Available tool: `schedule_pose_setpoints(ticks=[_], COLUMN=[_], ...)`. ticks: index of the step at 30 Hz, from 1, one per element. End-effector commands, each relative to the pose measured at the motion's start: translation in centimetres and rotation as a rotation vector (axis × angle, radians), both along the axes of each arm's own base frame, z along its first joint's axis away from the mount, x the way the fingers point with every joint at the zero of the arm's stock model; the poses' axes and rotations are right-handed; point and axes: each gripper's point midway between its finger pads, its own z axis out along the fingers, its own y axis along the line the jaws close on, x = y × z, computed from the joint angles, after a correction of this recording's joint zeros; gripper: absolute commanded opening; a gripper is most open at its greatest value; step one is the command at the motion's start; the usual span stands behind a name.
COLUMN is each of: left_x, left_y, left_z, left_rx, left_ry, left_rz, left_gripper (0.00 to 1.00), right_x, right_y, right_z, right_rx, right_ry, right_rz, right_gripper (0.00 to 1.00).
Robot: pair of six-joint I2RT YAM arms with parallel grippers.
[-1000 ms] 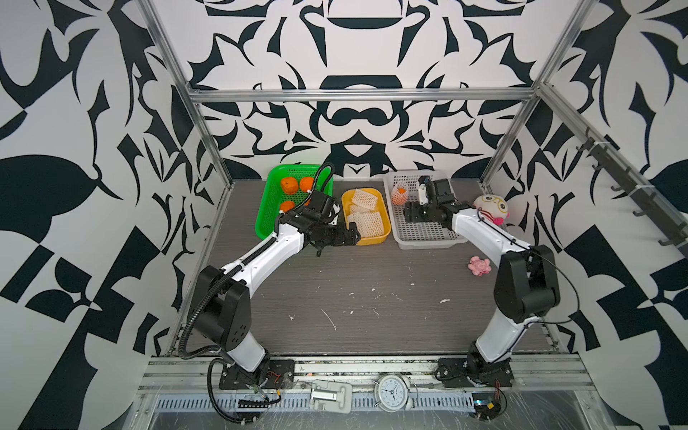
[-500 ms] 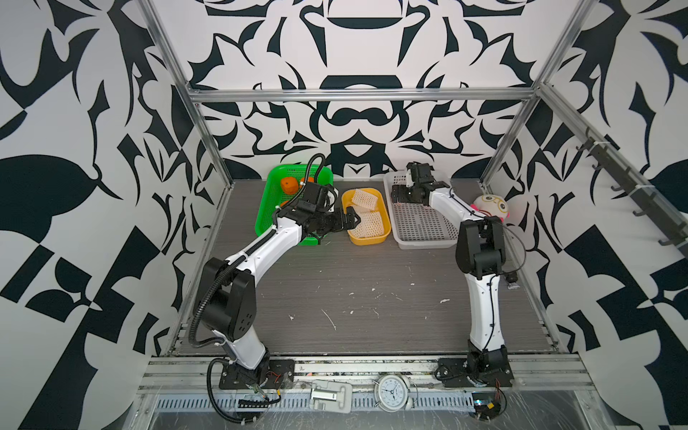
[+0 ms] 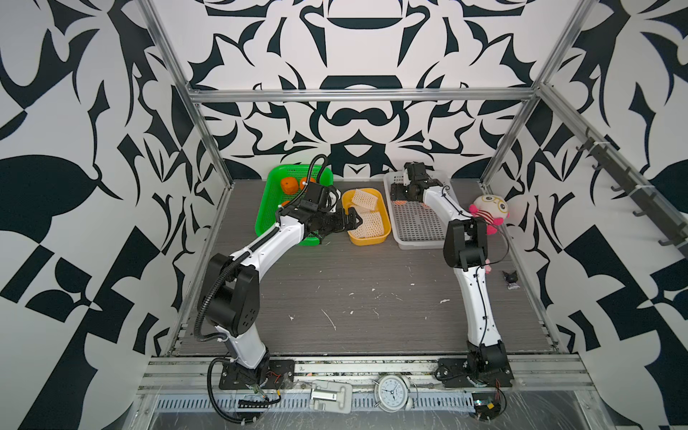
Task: Remove foam nets from oranges
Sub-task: Pick up the orange from the basket.
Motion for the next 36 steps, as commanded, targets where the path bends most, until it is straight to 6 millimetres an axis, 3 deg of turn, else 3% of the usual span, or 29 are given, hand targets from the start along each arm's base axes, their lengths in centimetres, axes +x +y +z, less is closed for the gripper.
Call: schedule_pose_setpoints(ticks=[1, 10, 16, 19, 24, 30, 36], left_x=[0.2, 0.1, 0.1, 0.0, -0.6, -2.0, -4.0], left_y=[-0.2, 0.0, 0.4, 0.7, 1.3, 1.9, 2.3], left_z=[0.2, -0.2, -0.4, -0.3, -0.1, 0.7, 1.2], left_rx=[-0.009, 0.000, 0.010, 0.012, 0.001, -0.012, -0.044], left_ry=[0.008, 0.015, 0.032, 0.033, 0.069, 0.105, 0.133], left_rz=[-0.006, -0.001, 0.005, 0.011, 0.015, 0.013, -0.011], left_gripper=[1.00, 0.99, 0.99, 0.99, 0.99, 0.99, 0.99], right_x=[0.3, 0.1, -0.6, -1.1, -2.5, -5.3, -10.3], right_y=[-0.1, -0.2, -0.5, -0.5, -0.5, 0.2, 0.1], right_z=[2.8, 2.8, 4.7, 7.0, 8.1, 10.0, 12.3], right_rx=[0.016, 0.006, 0.019, 0.029, 0.050, 0.110, 0.139], right_ry=[-0.038, -0.042, -0.053, -0.075, -0.061, -0.021, 0.037], right_rz=[0.016, 0.028, 0.031, 0.039, 0.052, 0.090, 0.107], right_gripper=[0.89, 0.73, 0.67, 0.64, 0.62, 0.59, 0.56])
